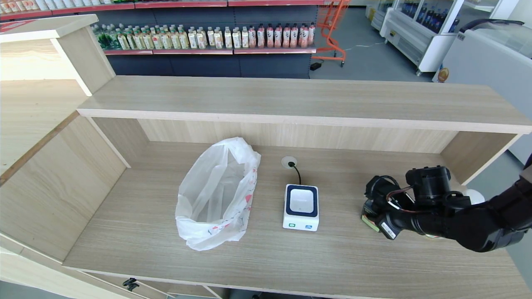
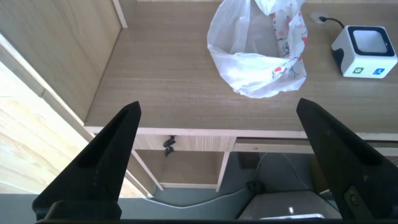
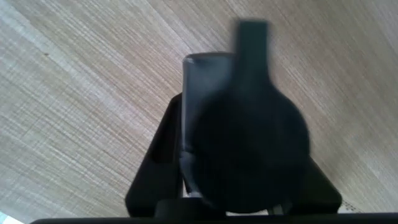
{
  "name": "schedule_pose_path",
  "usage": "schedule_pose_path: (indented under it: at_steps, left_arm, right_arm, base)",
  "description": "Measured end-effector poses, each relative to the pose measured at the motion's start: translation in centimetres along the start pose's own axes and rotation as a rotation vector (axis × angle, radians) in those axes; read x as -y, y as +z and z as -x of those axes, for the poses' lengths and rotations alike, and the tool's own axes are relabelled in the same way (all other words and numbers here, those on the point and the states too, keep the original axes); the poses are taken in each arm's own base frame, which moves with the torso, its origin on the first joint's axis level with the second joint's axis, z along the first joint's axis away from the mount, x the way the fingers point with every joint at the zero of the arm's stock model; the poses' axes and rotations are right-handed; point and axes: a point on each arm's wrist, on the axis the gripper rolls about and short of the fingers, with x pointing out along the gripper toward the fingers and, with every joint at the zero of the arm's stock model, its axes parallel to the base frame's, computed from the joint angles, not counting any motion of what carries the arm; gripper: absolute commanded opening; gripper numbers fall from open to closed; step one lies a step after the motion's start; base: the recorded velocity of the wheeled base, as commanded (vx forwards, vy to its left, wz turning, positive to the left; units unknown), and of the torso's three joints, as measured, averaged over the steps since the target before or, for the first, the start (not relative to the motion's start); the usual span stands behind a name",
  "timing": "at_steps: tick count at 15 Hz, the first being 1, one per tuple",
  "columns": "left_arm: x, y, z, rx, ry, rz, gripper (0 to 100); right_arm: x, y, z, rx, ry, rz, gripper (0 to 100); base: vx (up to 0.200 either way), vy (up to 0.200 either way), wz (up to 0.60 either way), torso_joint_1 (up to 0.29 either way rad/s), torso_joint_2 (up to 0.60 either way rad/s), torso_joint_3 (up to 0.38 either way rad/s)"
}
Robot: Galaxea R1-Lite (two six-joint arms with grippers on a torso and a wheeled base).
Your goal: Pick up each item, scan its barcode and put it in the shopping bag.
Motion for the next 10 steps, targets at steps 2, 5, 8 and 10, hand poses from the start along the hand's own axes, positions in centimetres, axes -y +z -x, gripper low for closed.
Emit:
schedule_pose_path:
  at_steps: [2, 5, 8, 10]
  left_arm:
    - [0.0, 0.0, 0.0, 0.0, 0.0, 0.0, 100]
    - [0.0, 0.0, 0.0, 0.0, 0.0, 0.0, 100]
    - [0.0, 0.0, 0.0, 0.0, 0.0, 0.0, 100]
    - [0.0, 0.0, 0.0, 0.0, 0.0, 0.0, 100]
  right_arm:
    - [-0.2, 0.0, -0.4, -0.002, 0.006, 0.002, 0]
    - [-0.2, 0.2, -0.2, 0.01, 0.001, -0.009, 0]
    - [1.1, 1.8, 2.8, 0.098, -0.076, -0.03, 0]
    - [2.0, 2.2, 6.0, 0.156, -0.141, -0.034, 0]
  base:
    - [0.0, 0.0, 0.0, 0.0, 0.0, 0.0]
    - [0.0, 0.0, 0.0, 0.0, 0.0, 0.0]
    - [0.0, 0.0, 0.0, 0.0, 0.0, 0.0]
    - [0.0, 0.0, 0.0, 0.0, 0.0, 0.0]
